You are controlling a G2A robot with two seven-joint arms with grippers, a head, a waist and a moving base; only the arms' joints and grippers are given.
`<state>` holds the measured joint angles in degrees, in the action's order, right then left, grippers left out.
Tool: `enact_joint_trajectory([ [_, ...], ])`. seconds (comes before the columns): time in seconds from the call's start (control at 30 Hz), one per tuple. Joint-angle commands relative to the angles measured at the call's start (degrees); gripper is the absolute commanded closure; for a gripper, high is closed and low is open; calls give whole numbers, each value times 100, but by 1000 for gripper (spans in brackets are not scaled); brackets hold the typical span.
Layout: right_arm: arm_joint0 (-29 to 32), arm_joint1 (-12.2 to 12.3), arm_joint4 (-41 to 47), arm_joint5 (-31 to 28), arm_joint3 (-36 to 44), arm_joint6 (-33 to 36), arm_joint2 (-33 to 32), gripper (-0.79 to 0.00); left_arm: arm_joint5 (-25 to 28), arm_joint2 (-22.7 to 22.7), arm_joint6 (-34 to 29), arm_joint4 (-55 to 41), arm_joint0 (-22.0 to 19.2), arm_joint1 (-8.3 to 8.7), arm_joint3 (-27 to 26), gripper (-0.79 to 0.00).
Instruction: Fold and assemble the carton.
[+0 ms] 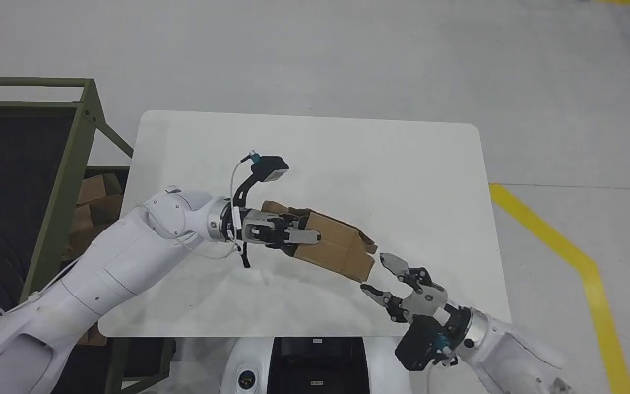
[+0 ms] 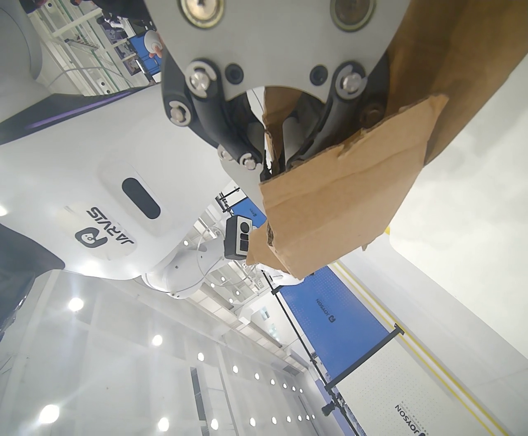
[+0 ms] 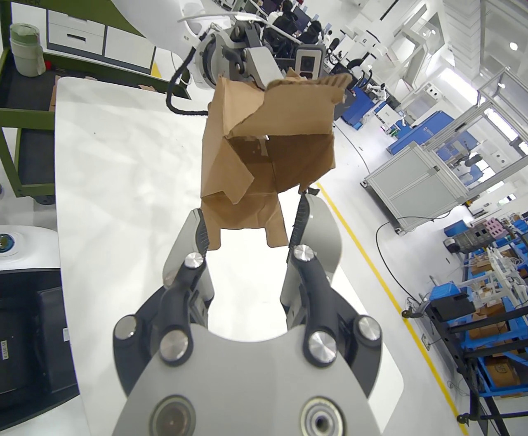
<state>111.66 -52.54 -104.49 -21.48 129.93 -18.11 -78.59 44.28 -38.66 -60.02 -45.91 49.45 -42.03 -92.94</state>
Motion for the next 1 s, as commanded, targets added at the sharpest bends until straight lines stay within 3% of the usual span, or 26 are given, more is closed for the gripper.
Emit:
enact_joint_trajectory([
  [0.0, -93, -12, 49, 26, -17, 17, 55, -369, 5, -1, 5, -8, 6, -1, 4, 0],
  [0.97, -732, -90, -282, -173, 10, 293, 525, -268, -109, 48, -109, 15, -10, -38, -12, 0],
])
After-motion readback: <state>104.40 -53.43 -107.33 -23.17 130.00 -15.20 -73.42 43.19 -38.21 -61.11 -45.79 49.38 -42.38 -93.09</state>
